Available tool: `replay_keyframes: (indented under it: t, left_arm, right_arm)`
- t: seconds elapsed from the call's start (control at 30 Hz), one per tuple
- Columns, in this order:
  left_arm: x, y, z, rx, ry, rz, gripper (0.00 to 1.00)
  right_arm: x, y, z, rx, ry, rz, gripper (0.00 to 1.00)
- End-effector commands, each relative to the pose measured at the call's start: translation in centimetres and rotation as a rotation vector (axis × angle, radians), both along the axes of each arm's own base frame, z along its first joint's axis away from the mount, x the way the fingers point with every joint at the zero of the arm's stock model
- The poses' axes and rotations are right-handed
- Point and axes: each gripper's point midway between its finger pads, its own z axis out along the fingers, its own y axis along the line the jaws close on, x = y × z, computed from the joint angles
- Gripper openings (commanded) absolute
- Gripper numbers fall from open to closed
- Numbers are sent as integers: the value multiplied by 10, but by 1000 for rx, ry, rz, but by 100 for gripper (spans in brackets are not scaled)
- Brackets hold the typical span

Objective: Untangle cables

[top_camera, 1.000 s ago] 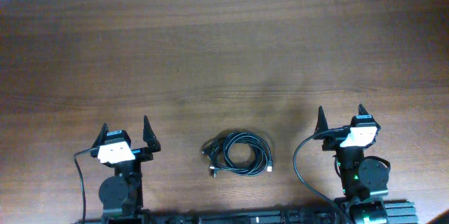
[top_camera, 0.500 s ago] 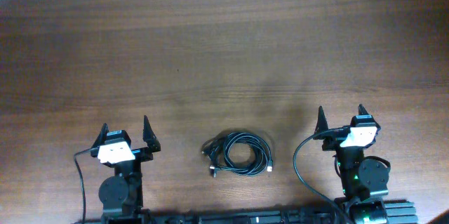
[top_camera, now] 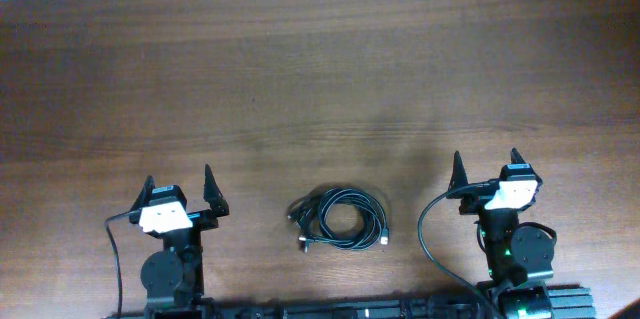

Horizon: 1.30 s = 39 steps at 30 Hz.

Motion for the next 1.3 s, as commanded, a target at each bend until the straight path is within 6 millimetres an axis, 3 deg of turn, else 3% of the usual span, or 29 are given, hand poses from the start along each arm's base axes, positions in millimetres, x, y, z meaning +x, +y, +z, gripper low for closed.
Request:
replay_keyframes:
  t: [0.0, 0.73, 1.27]
  left_arm:
    - [0, -2, -1, -3, 0, -10, 99]
    - [-1, -2, 10, -3, -22, -11, 99]
    - [-6, -1, 19, 50, 84, -8, 99]
  right_arm:
    - [0, -3, -1, 3, -1, -18, 93]
    - [0, -3, -1, 2, -1, -18, 93]
    - [0, -3, -1, 2, -1, -18, 93]
